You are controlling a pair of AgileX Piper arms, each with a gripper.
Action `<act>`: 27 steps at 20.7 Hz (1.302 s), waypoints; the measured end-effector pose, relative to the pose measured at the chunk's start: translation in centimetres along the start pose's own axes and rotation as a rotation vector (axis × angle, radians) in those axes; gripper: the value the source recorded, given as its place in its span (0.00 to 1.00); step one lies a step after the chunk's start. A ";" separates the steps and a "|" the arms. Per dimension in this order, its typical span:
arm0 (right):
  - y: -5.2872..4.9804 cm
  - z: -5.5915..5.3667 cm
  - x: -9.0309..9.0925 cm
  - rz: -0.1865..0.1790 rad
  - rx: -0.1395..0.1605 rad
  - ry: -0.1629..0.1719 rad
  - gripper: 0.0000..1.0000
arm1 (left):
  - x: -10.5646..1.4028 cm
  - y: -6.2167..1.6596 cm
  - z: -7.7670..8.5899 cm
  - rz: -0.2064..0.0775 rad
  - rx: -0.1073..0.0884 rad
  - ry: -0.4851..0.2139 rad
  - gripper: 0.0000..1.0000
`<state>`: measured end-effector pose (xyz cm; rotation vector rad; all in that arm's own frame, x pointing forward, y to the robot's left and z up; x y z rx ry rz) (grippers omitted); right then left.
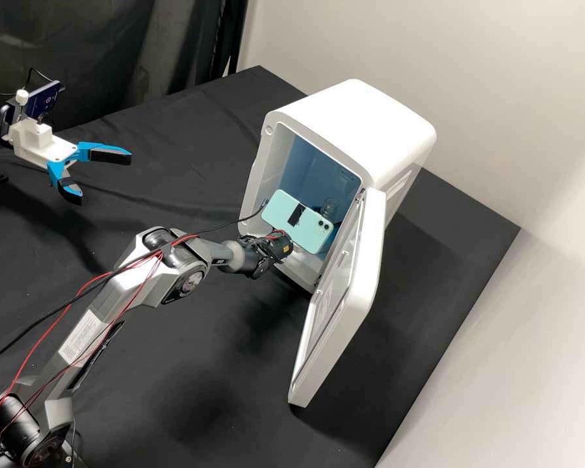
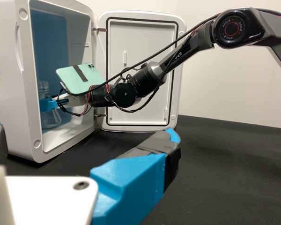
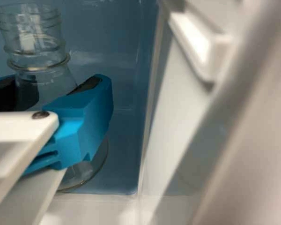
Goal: Place the flask in the incubator
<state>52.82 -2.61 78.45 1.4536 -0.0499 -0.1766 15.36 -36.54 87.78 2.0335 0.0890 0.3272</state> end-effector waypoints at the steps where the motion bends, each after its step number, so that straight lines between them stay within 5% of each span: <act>1: 0.0 0.0 0.0 0.000 0.000 0.000 0.00 | 0.0 0.00 0.0 0.000 0.000 0.000 1.00; 14: 0.1 -0.1 0.1 0.001 0.000 0.001 0.00 | 0.0 -0.07 0.0 -0.003 -0.002 0.001 1.00; 15: 0.1 -0.1 0.1 0.001 0.000 0.001 1.00 | 0.0 -0.05 0.0 -0.003 -0.002 0.001 1.00; 27: -0.4 0.3 0.3 -0.025 -0.028 -0.019 1.00 | 0.2 0.15 -0.1 0.004 0.002 0.000 1.00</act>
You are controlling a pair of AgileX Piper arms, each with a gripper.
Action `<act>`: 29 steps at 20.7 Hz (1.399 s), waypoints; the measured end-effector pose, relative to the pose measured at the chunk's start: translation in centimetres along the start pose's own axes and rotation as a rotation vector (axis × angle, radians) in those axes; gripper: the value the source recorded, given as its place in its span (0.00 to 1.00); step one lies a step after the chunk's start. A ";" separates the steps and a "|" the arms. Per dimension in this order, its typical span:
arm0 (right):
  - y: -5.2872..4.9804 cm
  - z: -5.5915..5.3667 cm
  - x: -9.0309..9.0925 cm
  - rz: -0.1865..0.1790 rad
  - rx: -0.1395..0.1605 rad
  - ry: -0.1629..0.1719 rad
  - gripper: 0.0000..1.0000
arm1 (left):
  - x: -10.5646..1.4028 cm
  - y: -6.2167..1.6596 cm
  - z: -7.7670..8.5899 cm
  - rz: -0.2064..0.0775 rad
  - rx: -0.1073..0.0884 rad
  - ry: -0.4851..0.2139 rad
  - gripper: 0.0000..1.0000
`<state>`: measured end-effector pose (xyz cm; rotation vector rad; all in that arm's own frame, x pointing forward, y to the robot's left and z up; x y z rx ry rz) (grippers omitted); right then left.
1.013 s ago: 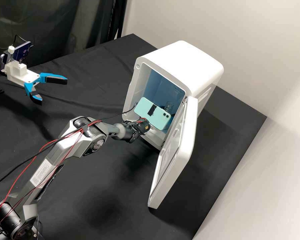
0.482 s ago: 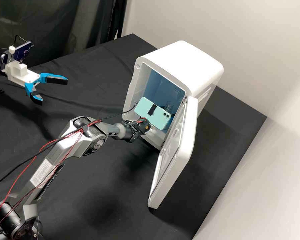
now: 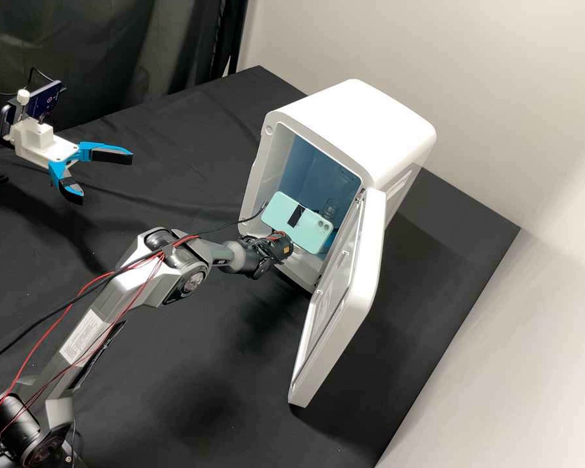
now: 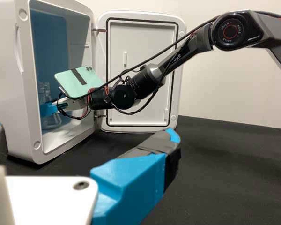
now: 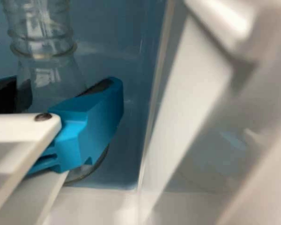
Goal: Place the flask in the incubator
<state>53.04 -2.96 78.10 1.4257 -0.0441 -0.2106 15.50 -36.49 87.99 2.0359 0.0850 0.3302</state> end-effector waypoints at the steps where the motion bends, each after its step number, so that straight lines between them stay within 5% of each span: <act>1: -0.1 0.1 0.0 -0.010 0.004 -0.009 1.00 | 0.0 0.00 0.0 0.000 0.000 0.000 1.00; 10: -0.6 0.8 0.1 -0.036 0.005 -0.035 1.00 | 0.0 0.00 0.0 0.000 0.000 0.000 1.00; 21: -0.6 0.8 0.1 -0.042 -0.017 -0.026 1.00 | 0.0 0.00 0.0 0.000 0.000 0.000 1.00; 29: -0.7 0.6 0.1 -0.053 0.013 -0.010 1.00 | 0.0 0.00 0.0 0.000 0.000 0.000 1.00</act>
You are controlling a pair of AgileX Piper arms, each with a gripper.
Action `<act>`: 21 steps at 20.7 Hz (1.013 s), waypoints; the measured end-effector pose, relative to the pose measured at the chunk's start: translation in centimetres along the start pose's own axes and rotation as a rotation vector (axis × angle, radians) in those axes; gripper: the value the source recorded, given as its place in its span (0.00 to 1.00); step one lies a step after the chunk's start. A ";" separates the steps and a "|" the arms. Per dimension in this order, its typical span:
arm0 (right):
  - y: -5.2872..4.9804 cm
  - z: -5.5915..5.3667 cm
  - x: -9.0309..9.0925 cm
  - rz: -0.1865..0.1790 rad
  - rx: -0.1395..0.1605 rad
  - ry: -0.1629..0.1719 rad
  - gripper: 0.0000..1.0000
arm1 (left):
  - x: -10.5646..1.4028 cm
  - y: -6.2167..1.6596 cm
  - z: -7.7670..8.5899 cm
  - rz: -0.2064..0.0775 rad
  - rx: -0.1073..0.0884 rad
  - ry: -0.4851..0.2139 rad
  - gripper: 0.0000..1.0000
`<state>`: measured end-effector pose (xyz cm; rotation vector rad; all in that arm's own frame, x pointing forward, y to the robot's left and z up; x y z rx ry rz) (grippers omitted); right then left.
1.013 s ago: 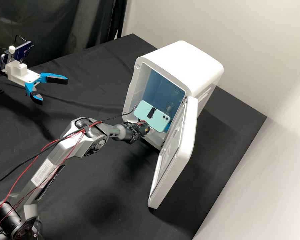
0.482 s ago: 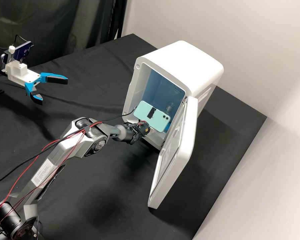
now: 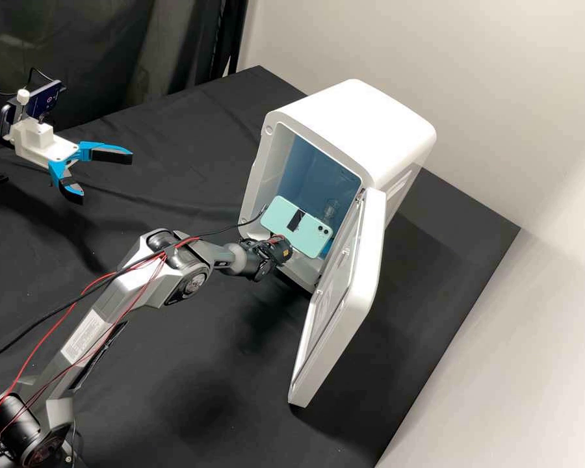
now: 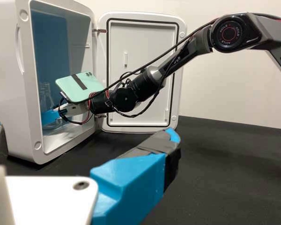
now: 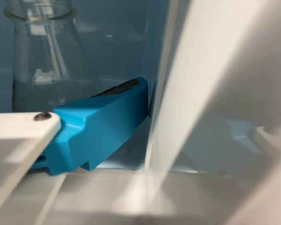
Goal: Place the flask in the incubator
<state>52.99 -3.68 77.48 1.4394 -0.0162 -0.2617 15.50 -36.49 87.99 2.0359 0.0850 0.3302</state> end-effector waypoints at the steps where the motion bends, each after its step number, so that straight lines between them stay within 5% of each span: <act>1: 0.0 0.0 0.0 0.000 0.006 0.000 1.00 | 0.0 0.00 0.0 0.000 0.000 0.000 1.00; 21: 0.0 0.0 0.0 -0.004 0.026 0.006 1.00 | 0.0 0.00 0.0 0.000 0.000 0.000 1.00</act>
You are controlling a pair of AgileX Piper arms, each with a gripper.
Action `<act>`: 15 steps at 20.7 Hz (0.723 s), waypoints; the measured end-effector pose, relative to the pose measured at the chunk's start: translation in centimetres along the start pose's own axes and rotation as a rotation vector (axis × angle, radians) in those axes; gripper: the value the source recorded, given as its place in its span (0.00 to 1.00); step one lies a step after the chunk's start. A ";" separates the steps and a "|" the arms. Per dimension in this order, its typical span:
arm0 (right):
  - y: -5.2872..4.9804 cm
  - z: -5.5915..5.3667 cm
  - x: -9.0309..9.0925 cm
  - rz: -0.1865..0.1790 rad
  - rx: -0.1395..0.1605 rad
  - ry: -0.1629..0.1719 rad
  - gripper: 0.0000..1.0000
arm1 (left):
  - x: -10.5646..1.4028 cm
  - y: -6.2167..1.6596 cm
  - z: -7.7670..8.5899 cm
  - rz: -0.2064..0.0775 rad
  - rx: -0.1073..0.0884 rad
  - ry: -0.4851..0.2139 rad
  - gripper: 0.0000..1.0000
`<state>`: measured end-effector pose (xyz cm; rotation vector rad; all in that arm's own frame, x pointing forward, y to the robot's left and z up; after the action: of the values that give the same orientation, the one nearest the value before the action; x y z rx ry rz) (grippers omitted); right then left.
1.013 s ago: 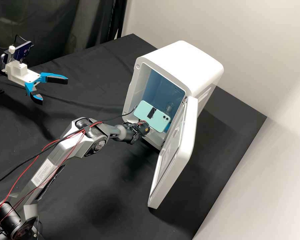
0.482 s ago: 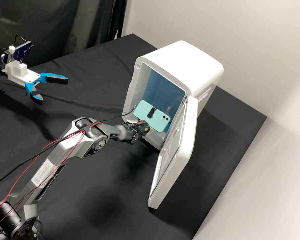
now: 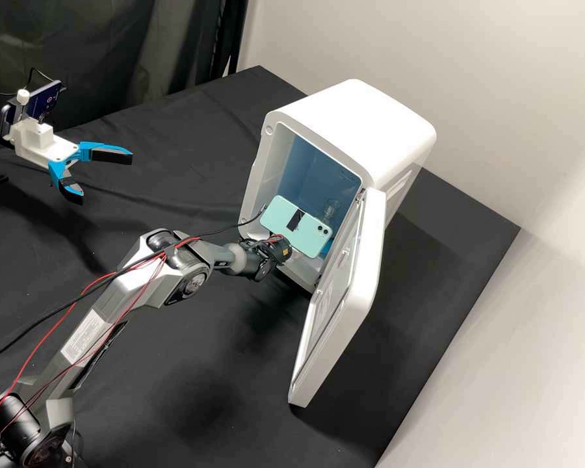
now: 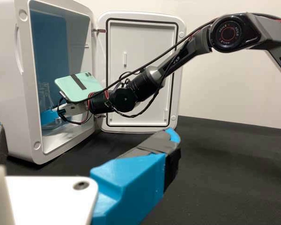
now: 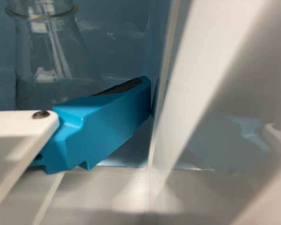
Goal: Place the flask in the incubator
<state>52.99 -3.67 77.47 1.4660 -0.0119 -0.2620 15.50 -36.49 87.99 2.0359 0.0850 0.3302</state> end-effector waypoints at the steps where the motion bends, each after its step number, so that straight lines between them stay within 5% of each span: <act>1: 0.0 0.0 0.0 0.000 0.000 0.000 1.00 | 0.0 0.00 0.0 0.000 0.000 0.000 1.00; 15: -0.4 0.3 -0.1 -0.020 0.019 0.002 1.00 | 0.0 0.00 0.0 0.000 0.000 0.000 1.00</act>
<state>52.74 -3.96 77.15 1.4855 0.0018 -0.2770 15.50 -36.49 87.99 2.0359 0.0850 0.3302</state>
